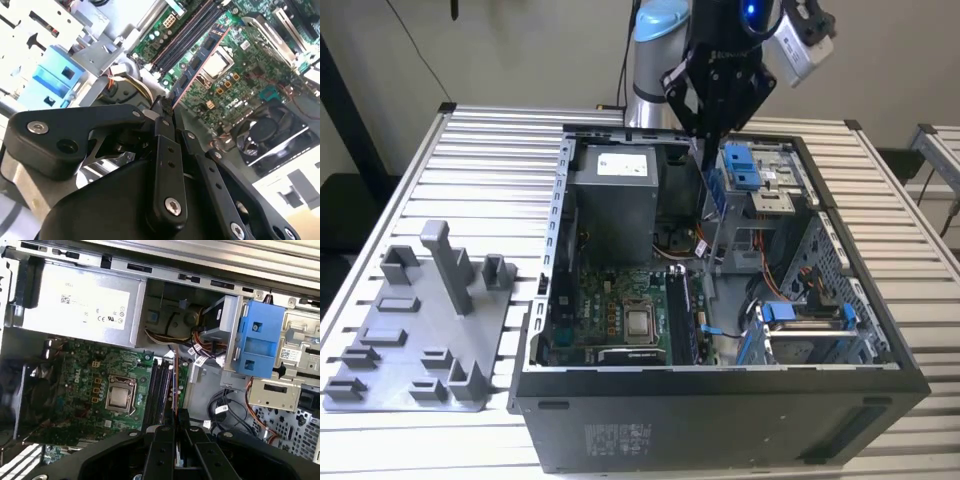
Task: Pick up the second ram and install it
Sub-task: 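Insert the second ram into the second slot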
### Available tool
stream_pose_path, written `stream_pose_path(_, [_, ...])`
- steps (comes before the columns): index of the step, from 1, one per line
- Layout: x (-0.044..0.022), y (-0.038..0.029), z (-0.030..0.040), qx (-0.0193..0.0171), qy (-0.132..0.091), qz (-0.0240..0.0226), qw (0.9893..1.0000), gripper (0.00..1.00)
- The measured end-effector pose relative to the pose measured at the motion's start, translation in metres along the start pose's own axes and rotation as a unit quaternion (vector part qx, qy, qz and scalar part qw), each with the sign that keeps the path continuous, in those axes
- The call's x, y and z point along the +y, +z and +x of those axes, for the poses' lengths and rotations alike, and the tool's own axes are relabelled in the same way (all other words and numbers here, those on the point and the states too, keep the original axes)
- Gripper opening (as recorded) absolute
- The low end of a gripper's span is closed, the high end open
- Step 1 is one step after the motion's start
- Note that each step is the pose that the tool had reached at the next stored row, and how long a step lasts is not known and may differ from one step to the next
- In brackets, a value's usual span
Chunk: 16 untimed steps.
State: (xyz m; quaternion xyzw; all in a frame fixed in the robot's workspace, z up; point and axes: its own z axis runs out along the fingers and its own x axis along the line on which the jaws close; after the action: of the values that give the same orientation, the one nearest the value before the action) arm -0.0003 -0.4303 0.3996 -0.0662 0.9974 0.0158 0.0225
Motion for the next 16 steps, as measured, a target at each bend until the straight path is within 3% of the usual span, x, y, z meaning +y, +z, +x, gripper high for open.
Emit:
stream_pose_path(7, [0.0, 0.0009, 0.0, 0.0025, 0.046, 0.0017, 0.999, 0.14])
stream_pose_path(16, [-0.0001, 0.0013, -0.0002, 0.0118, 0.075, 0.0021, 0.9971, 0.14])
